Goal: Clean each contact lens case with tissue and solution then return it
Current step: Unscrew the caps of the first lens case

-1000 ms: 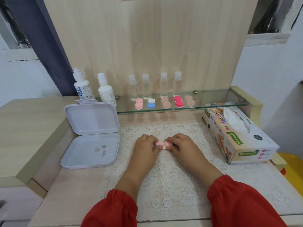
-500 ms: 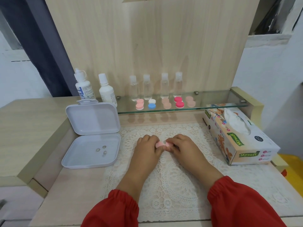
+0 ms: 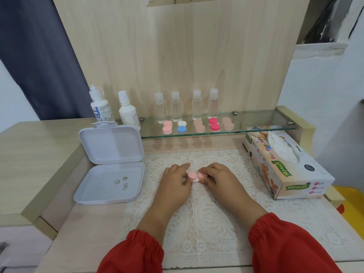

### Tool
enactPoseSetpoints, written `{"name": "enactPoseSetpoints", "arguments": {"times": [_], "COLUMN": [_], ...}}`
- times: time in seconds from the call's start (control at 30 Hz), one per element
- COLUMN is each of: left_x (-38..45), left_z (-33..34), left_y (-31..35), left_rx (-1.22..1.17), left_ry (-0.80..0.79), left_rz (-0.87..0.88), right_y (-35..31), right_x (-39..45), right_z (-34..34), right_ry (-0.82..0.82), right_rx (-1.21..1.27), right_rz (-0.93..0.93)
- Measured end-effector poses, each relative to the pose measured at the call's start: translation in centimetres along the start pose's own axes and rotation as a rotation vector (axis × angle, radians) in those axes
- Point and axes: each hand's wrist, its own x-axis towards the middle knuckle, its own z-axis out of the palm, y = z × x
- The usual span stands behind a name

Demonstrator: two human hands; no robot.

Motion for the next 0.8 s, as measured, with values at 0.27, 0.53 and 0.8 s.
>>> {"name": "enactPoseSetpoints", "arguments": {"times": [0.27, 0.53, 0.8], "left_x": [-0.1, 0.5, 3.0], "left_z": [0.0, 0.1, -0.6], "left_y": [0.1, 0.1, -0.3], "left_rx": [-0.041, -0.058, -0.186], "left_ry": [0.015, 0.011, 0.076], "left_rz": [-0.046, -0.075, -0.205], "right_y": [0.1, -0.1, -0.3], "right_x": [0.0, -0.1, -0.2], "right_z": [0.0, -0.1, -0.2], "right_ry": [-0.006, -0.016, -0.008], "right_rx": [0.004, 0.009, 0.005], "right_rz": [0.010, 0.026, 0.032]}}
